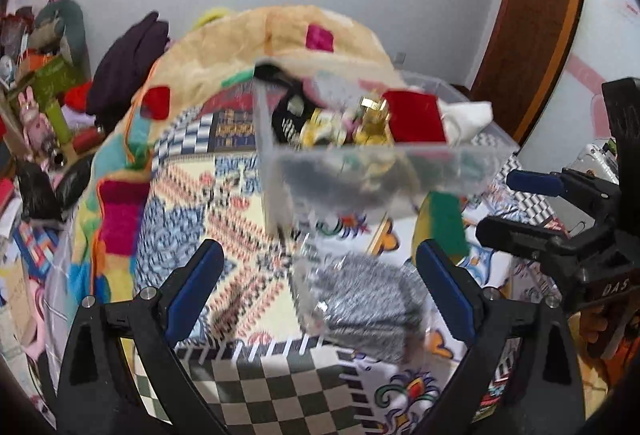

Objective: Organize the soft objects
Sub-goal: 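Grasp the green sponge with the right tool while the left tool grasps the silver foil bag, then lift the sponge and foil bag and carry them over the box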

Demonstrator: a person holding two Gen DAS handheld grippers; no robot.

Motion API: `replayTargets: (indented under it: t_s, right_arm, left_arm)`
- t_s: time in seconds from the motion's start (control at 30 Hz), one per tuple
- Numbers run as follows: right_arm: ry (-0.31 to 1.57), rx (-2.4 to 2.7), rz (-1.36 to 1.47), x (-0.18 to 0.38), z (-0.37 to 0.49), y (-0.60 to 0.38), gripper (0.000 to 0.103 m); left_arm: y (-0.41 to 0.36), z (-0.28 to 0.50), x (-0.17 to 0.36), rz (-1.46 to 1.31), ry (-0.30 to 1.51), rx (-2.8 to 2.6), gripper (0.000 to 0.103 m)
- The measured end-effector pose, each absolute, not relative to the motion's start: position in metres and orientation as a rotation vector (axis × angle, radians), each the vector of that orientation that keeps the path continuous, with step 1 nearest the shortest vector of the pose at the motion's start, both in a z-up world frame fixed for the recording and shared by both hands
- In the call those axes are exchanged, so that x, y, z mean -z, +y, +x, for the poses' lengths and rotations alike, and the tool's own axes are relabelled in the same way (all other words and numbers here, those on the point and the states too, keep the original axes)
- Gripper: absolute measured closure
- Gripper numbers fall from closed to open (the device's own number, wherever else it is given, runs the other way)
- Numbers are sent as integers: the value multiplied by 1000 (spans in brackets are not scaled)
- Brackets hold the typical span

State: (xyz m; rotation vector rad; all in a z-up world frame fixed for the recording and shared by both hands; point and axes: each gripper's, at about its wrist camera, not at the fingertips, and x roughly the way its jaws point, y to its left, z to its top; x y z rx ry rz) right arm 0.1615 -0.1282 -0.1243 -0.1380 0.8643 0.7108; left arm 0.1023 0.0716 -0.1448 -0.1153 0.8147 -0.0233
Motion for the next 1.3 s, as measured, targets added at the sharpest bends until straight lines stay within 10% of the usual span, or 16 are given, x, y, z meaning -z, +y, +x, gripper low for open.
replayTargets:
  t_s: [0.13,0.47,0.9,1.3]
  right_arm:
    - [910,-721,-158,138,167,-118,16]
    - [1001,-763,-148,157,170,-114,53]
    - [885,-763,-134,124,156,-136,56]
    - [719,-720,-104,71,154,-153,56]
  left_arm:
    - [72,103,163,-130,853,29,7]
    - [70,108,173,-201,884,150,50]
    - [60,94,147,-177,824,183,84]
    - [58,84,71,-139,613,173,84]
